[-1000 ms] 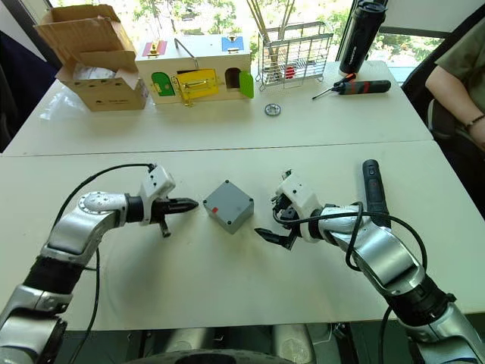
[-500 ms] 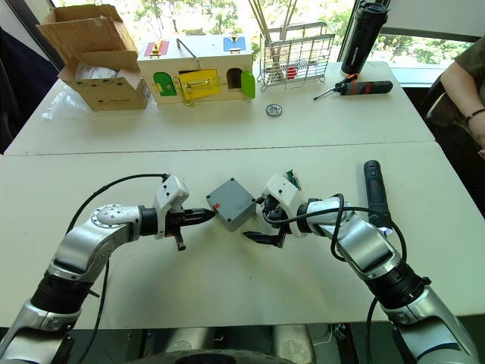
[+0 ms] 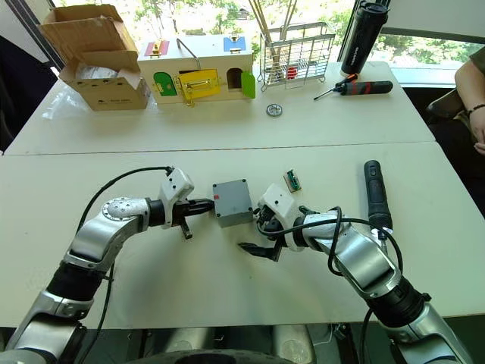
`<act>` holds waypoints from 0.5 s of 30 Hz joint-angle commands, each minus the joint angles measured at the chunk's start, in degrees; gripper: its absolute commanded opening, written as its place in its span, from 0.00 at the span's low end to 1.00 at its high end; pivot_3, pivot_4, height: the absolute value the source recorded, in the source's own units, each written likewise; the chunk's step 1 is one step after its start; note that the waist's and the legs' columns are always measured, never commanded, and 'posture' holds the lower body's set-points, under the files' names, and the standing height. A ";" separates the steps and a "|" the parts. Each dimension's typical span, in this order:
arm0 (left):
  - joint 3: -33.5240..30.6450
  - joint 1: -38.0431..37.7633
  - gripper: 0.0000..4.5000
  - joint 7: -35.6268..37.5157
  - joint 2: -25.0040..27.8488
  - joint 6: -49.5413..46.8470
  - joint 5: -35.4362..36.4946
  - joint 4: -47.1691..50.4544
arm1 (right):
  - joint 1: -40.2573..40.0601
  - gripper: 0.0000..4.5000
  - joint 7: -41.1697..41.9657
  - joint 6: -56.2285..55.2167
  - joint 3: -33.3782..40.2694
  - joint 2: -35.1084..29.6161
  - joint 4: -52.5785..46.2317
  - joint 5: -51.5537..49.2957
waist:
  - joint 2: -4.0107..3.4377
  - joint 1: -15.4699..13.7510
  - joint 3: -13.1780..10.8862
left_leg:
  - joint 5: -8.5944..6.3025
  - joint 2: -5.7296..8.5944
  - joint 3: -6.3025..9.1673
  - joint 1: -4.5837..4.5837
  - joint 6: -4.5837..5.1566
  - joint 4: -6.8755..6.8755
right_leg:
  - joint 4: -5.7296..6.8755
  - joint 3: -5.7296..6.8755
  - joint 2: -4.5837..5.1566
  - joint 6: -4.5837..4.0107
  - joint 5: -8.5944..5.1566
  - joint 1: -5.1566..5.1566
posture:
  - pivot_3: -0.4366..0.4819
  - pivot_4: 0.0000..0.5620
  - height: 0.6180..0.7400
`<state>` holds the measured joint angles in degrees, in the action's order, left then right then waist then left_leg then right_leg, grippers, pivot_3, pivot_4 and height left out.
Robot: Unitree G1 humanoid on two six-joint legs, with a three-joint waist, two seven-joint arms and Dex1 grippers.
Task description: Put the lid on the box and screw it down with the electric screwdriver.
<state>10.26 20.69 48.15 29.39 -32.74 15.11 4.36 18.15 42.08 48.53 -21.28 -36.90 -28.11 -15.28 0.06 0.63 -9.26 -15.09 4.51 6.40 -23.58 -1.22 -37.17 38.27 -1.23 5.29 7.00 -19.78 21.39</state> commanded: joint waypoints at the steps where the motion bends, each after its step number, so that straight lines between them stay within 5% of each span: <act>1: 0.21 1.25 0.00 -0.27 -0.73 2.55 -0.81 0.15 | -0.01 0.99 -0.23 0.20 0.74 0.63 -2.88 -0.70 | 0.00 0.02 0.00 | 0.00 0.00 0.00 0.00 0.00 0.00 | 0.00 0.00 0.00 0.00 0.00 0.00 | 0.48 0.27 1.00; 11: 0.16 1.95 0.00 -0.55 -1.86 4.05 -2.32 -1.38 | -0.17 0.99 -1.10 1.13 0.48 0.35 -3.49 -0.18 | 0.00 0.03 0.00 | 0.00 0.00 0.00 0.00 0.00 0.00 | 0.01 0.02 -0.01 0.00 0.00 0.00 | 0.48 0.27 1.00; 15: -2.89 1.06 0.00 1.64 2.27 2.51 -0.83 0.55 | -1.92 0.99 -3.09 2.49 5.91 -3.90 -5.68 1.14 | 0.00 0.00 0.00 | 0.00 0.01 0.00 0.00 0.00 -0.01 | 0.01 0.03 0.00 0.00 0.00 0.00 | 0.48 0.27 1.00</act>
<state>10.34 21.67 48.47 29.21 -29.87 13.15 2.46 16.66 40.13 50.41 -19.94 -38.66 -30.45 -14.91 0.06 0.64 -9.25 -15.09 4.52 6.40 -23.59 -1.22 -37.16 38.27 -1.20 5.29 7.00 -19.78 21.40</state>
